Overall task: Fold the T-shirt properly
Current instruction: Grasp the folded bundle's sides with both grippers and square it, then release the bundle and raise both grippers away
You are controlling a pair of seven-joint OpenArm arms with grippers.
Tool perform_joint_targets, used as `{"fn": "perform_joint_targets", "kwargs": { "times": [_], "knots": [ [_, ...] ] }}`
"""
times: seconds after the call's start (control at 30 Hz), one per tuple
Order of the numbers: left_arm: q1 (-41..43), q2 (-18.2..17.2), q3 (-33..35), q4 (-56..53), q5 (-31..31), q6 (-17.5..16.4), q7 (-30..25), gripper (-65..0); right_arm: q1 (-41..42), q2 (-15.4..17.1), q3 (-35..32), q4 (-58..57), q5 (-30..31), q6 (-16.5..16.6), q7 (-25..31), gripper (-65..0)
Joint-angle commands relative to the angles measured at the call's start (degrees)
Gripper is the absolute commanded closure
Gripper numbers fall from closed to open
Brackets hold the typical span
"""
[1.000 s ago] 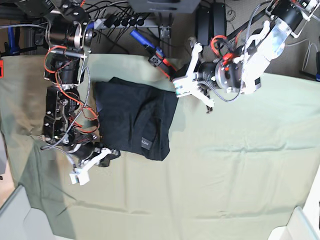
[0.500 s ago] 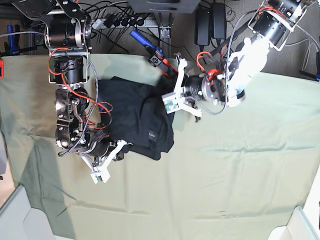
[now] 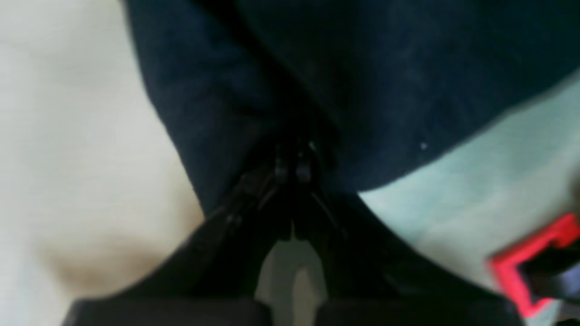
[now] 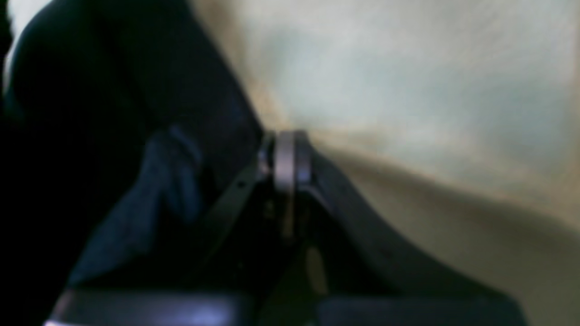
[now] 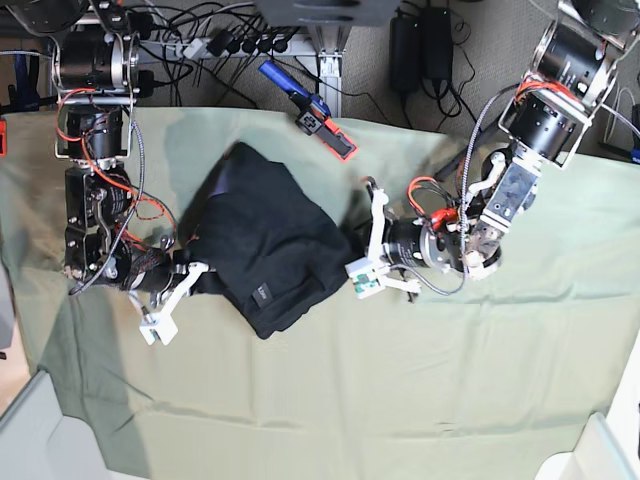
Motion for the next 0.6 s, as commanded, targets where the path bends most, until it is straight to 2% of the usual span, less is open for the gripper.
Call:
{"fn": "perform_joint_targets", "kwargs": {
  "times": [0.0,0.3,0.43,0.57],
  "knots": [
    [-1.8,-0.8,-0.4,-0.7,3.6,2.4,2.3,0.0,-0.5,0.7,0.1,1.9,1.3,4.5,-1.0,0.0],
    [-7.6,-0.7,-0.4,-2.3,3.5,2.7,1.2,0.0,-12.5,0.5,0.1,15.0,5.7,4.5,-1.7,0.0],
    [-8.1,-0.4,-0.4,-2.3,3.5,2.8,1.0,0.0,-17.0,-0.5,0.1,20.8,5.6,4.5,-2.4,0.0],
    [-8.3,0.2,-0.4,-2.3,3.5,5.3,1.4,0.0,-18.5,-1.0,0.2,23.3,4.5,4.5,-2.3,0.0]
  ]
}}
